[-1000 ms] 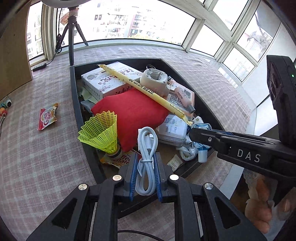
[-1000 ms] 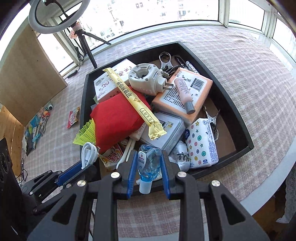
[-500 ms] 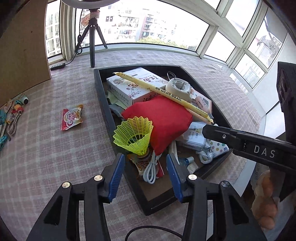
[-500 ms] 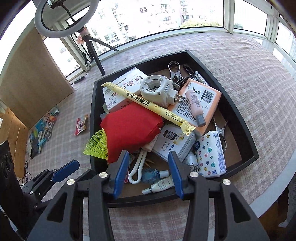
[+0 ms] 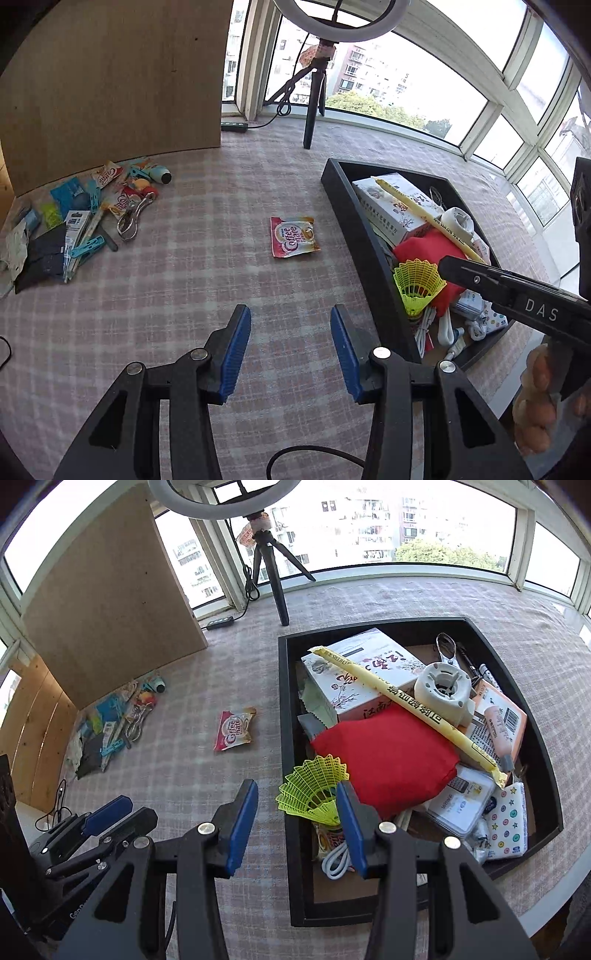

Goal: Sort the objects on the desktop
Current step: 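Carry the cable and sanitizer bottle to the black tray and release both, then grasp the white paper bag with the left gripper while the right grasps the steel clip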

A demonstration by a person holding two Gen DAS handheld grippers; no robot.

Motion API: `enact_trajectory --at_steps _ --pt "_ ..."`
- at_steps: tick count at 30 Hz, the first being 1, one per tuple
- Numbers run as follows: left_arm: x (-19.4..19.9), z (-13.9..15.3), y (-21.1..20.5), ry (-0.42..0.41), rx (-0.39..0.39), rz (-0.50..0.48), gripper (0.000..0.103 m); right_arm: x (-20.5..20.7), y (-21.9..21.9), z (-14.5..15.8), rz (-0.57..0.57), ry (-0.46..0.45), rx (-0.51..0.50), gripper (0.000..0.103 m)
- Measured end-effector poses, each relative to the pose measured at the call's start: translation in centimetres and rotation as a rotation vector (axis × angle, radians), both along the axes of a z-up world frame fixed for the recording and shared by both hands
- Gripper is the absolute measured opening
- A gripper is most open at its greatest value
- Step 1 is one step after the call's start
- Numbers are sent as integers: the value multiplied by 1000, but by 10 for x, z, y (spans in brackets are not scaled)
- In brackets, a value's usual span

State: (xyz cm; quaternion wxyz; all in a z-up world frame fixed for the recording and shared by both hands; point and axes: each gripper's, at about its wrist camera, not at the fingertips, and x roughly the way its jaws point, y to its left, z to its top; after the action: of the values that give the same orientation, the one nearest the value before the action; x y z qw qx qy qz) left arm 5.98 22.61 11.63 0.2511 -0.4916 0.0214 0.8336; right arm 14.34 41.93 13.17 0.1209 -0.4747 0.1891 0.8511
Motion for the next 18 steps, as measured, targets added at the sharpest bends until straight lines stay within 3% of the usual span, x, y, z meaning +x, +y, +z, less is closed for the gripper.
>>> enact_trajectory --at_steps 18 --pt "-93 1 -203 -28 -15 335 44 -126 -130 6 169 -34 -20 43"
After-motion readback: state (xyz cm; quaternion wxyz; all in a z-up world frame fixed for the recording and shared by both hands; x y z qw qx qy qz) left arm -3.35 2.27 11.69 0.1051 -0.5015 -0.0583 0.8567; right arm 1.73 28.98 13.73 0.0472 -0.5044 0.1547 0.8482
